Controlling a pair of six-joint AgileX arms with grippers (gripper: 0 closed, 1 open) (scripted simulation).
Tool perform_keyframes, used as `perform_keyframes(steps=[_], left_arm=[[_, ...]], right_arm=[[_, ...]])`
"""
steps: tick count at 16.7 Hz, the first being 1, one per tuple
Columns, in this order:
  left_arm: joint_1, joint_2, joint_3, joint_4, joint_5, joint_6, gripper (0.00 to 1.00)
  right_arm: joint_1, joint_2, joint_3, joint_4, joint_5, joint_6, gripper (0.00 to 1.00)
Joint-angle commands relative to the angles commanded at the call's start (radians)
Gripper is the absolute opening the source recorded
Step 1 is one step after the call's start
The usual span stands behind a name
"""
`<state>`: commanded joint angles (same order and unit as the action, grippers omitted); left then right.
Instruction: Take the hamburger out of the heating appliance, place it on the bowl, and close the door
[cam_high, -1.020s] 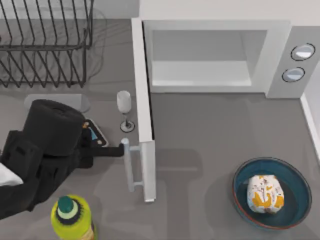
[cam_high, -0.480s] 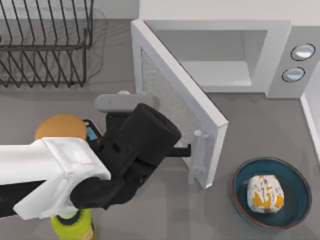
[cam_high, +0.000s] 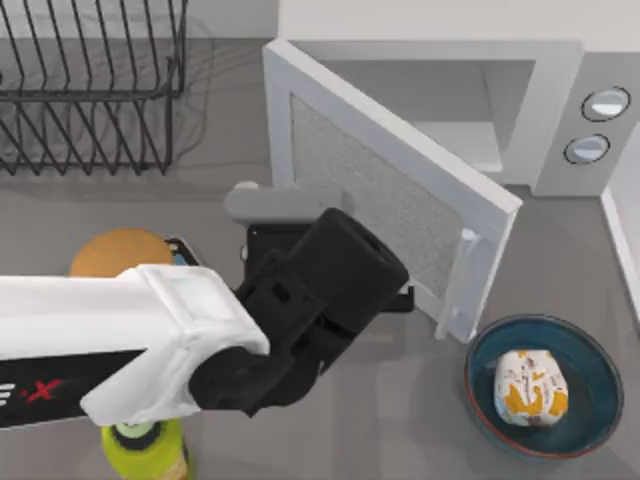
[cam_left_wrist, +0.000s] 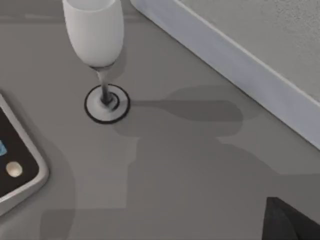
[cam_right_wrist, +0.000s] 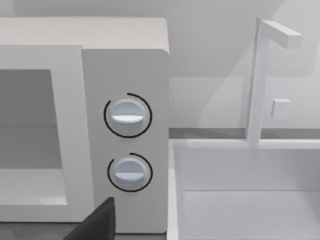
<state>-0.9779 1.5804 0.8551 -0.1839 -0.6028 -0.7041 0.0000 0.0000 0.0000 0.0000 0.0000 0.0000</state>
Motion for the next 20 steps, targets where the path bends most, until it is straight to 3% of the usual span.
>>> perform_keyframes(steps=[6,14,20], left_arm=[[-0.117,0.221,0.272,-0.105,-0.068,-0.115,0.00],[-0.140,0.278,0.336,-0.140,-0.080,-0.142,0.00],[-0.207,0.479,0.653,-0.279,-0.114,-0.213,0.00]], right_arm=[[0.000,0.000,0.000,0.000,0.000,0.000,1.00],[0.000,0.000,0.000,0.000,0.000,0.000,1.00],[0.000,0.000,0.000,0.000,0.000,0.000,1.00]])
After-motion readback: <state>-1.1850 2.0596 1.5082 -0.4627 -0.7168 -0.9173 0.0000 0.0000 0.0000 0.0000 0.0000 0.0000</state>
